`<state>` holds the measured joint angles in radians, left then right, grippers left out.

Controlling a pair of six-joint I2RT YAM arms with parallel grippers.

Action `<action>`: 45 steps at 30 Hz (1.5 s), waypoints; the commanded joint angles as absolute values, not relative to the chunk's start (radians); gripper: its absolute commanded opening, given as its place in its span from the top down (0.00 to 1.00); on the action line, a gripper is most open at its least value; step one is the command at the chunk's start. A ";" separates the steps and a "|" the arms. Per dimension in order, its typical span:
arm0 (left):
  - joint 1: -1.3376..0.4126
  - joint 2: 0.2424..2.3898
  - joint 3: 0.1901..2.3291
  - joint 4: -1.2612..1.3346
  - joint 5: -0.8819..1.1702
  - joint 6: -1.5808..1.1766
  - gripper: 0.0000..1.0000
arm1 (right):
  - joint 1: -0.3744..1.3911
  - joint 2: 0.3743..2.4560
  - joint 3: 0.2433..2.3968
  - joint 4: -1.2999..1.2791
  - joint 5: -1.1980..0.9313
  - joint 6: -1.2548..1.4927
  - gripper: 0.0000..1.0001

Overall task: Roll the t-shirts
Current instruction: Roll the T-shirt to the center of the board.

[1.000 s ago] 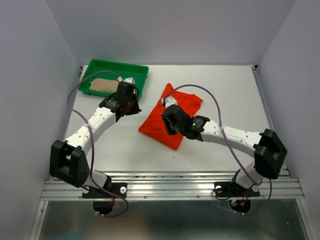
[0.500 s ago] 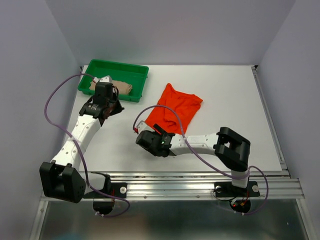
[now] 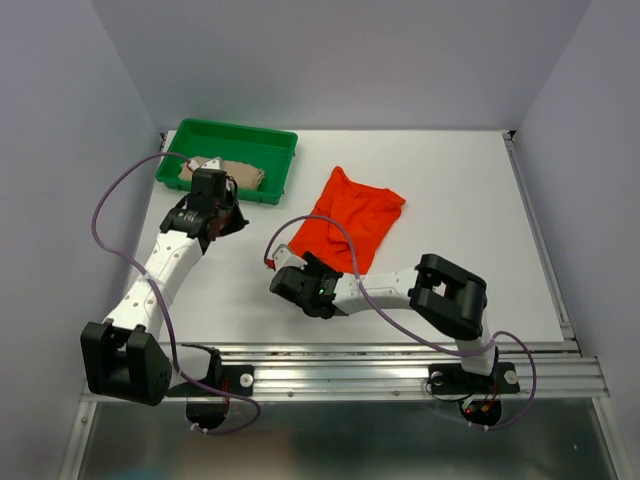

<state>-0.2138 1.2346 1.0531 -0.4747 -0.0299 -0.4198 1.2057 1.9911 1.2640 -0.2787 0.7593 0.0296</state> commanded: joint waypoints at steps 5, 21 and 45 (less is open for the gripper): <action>-0.207 1.207 1.025 -0.440 -0.012 -0.414 1.00 | 1.210 2.031 1.195 -0.123 0.815 0.023 0.61; -0.207 1.175 1.005 -0.437 -0.005 -0.402 1.00 | 1.114 1.844 1.235 -0.264 0.350 0.236 0.99; -0.206 1.186 1.005 -0.428 0.041 -0.394 1.00 | 0.815 1.819 1.292 -0.264 -0.464 0.551 0.99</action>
<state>-0.2134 1.2079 1.0065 -0.4530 0.0277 -0.4091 0.8520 1.8629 1.2766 -0.3267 -0.2779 0.4808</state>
